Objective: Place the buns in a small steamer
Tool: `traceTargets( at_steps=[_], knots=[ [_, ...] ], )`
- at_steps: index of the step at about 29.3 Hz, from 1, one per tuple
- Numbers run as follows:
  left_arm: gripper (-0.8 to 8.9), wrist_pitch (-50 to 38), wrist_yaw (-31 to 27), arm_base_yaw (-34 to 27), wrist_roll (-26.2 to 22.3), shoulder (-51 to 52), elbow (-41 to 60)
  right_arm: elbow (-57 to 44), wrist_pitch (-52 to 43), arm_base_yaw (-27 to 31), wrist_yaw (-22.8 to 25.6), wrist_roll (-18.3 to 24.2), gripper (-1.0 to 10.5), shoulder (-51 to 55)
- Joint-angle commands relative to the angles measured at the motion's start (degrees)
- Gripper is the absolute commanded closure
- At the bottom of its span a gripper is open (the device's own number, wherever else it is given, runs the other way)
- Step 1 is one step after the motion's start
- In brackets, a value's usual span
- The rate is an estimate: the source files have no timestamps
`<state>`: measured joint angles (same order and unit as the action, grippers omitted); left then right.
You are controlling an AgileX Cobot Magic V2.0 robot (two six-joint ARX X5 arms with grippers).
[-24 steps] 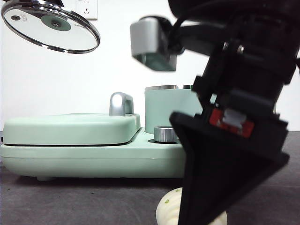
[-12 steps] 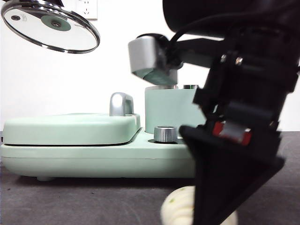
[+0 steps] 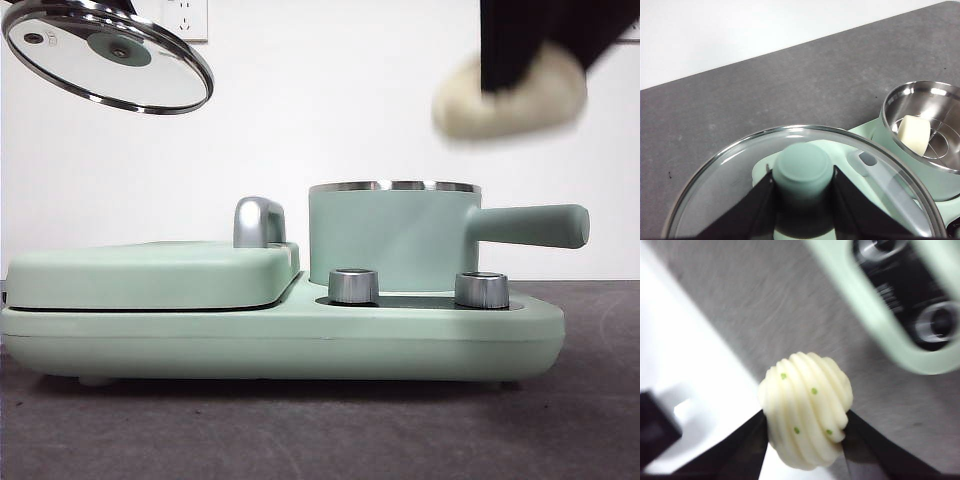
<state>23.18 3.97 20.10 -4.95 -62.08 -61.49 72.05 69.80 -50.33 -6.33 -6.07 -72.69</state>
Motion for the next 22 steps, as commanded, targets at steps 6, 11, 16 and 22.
traceTargets(
  at_steps=[6,11,16,22],
  knots=[
    [8.03,-1.5,0.0,0.2,-0.3,0.2,-1.3,11.8,2.7,8.4,0.4,4.8,7.4,-5.8],
    [8.03,-1.5,0.0,0.2,-0.1,0.2,-1.3,16.9,0.9,13.2,0.4,8.2,7.4,-13.1],
    [8.03,-1.5,0.0,0.2,0.1,0.2,-1.3,22.7,-3.3,15.8,0.4,9.4,7.4,-19.6],
    [8.03,-1.5,0.0,0.2,0.0,0.2,-1.3,28.3,-3.5,18.0,0.3,9.6,7.4,-27.3]
  ],
)
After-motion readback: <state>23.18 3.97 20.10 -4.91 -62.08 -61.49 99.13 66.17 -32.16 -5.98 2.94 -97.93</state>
